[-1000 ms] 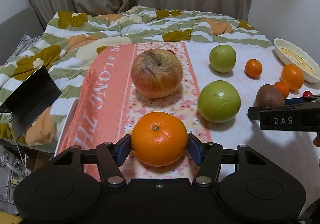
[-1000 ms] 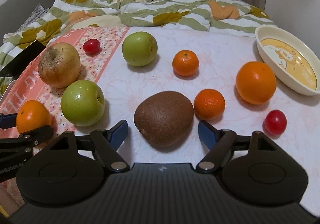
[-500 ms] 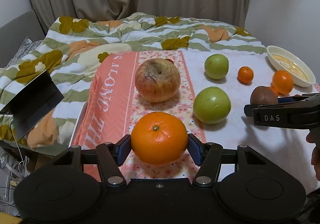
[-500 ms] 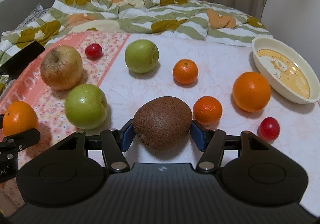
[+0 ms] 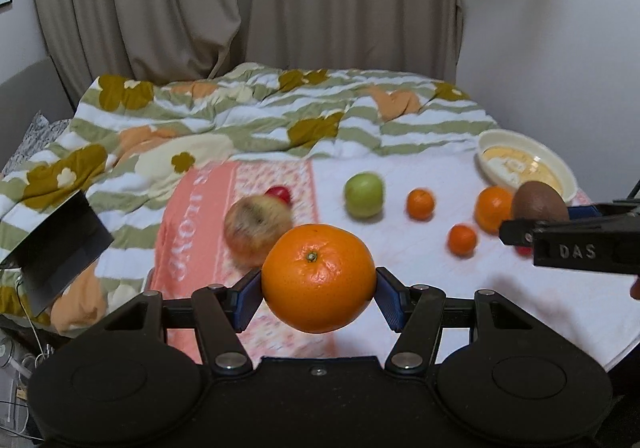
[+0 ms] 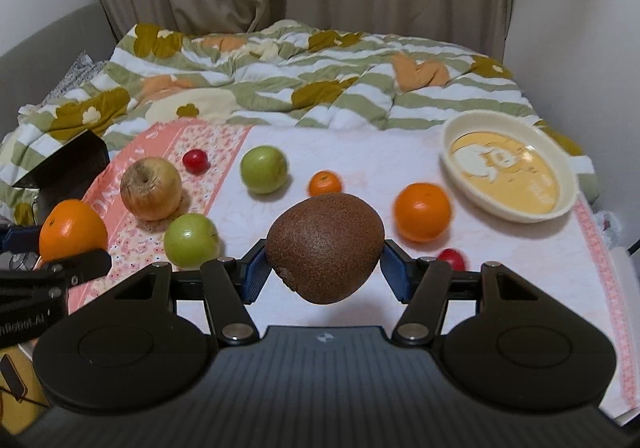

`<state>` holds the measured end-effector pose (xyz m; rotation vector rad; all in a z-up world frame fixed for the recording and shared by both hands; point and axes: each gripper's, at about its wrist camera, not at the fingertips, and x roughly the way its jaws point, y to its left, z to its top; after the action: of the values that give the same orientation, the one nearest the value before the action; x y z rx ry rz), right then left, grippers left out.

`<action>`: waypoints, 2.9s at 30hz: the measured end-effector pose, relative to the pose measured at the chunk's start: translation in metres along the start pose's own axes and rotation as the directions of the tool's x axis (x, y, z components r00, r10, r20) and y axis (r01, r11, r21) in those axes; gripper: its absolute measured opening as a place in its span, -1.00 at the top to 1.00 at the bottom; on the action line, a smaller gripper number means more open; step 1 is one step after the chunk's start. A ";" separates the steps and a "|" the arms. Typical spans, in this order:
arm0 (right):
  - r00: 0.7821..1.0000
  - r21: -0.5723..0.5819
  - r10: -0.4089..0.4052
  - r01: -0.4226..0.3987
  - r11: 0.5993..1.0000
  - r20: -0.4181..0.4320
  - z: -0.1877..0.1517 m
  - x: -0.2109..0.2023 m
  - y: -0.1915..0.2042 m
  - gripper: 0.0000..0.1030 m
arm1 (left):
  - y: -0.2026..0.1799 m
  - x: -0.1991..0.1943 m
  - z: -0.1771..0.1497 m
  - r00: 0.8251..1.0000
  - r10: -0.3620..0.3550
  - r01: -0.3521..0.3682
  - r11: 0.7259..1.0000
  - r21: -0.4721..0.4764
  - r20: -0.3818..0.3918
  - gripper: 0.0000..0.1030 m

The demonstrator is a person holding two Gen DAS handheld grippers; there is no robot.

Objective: Organize fruits
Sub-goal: 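Carry the orange into the white bowl and open the left tool while the right carries the kiwi, then lower the kiwi beside the orange in the bowl and open the right tool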

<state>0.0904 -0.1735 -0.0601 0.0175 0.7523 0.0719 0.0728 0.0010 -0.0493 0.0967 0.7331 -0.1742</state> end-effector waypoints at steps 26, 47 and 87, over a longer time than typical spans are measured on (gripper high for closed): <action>0.999 -0.072 0.028 -0.026 0.997 0.034 0.069 0.023 -0.250 -0.45 | -0.208 0.082 0.106 0.999 -0.042 0.043 0.999 -0.027 0.029 -0.25; 0.998 0.079 -0.057 0.059 0.995 -0.038 0.094 0.113 -0.316 -0.45 | -0.278 0.255 0.148 0.982 -0.146 0.173 0.950 0.260 -0.119 -0.25; 0.992 -0.212 0.015 -0.042 0.976 -0.127 0.084 0.190 -0.261 -0.45 | -0.216 0.198 0.121 0.992 -0.038 0.057 0.984 0.166 -0.119 -1.00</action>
<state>0.3019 -0.4193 -0.1395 -0.1829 0.8664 0.1828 0.2555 -0.2535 -0.0991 0.2531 0.8354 -0.2783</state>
